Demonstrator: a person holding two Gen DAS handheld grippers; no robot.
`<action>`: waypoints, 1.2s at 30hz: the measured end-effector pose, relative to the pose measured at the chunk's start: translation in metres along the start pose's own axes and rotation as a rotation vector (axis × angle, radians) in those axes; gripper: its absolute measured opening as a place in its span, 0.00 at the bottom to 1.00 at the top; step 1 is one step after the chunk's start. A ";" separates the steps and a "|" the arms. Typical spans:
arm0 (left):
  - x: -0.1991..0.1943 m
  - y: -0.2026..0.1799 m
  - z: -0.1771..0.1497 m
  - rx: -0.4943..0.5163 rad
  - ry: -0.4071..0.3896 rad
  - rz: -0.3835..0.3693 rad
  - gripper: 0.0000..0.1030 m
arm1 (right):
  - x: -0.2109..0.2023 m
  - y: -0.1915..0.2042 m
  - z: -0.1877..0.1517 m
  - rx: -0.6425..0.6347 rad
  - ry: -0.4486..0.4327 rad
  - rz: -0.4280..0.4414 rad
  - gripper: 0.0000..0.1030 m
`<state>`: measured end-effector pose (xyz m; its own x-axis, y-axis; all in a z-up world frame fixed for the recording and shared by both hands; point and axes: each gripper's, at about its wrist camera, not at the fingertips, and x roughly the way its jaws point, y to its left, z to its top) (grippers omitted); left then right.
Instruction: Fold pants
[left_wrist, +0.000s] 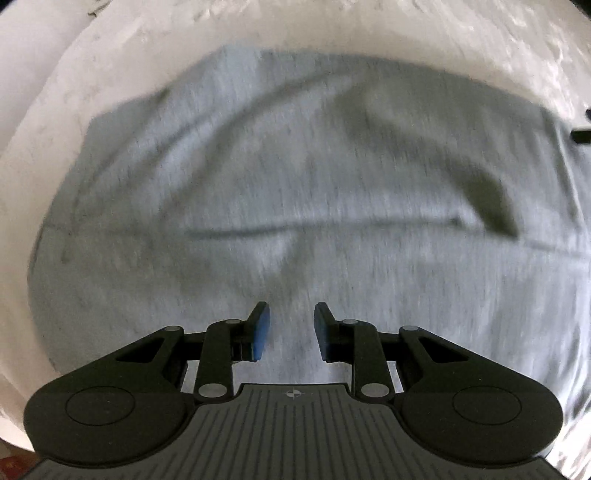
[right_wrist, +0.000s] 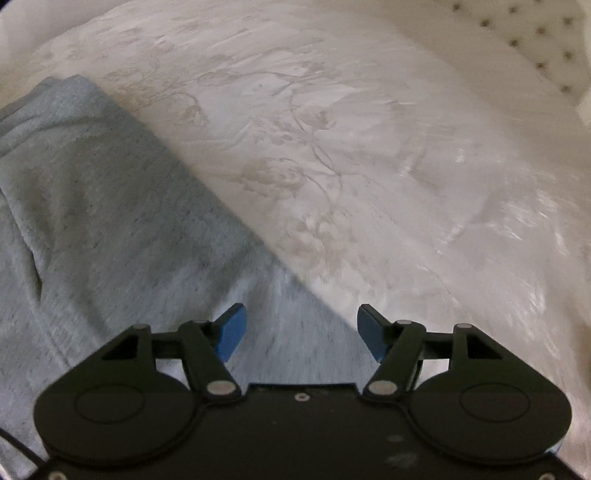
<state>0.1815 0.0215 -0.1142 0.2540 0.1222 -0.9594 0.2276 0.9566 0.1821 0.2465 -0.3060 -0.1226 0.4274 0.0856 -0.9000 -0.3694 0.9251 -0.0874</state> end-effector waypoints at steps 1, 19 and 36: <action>0.001 -0.003 0.005 -0.002 -0.007 -0.002 0.25 | 0.008 -0.002 0.004 -0.014 0.006 0.019 0.68; -0.012 -0.003 0.086 -0.077 -0.087 -0.217 0.26 | -0.022 0.027 -0.003 -0.121 -0.066 0.143 0.04; 0.013 -0.019 0.121 -0.142 0.033 -0.396 0.26 | -0.059 0.095 -0.066 -0.084 -0.059 0.125 0.03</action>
<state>0.2940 -0.0267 -0.1038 0.1421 -0.2557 -0.9563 0.1687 0.9582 -0.2312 0.1314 -0.2474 -0.1058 0.4207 0.2225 -0.8795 -0.4892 0.8720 -0.0134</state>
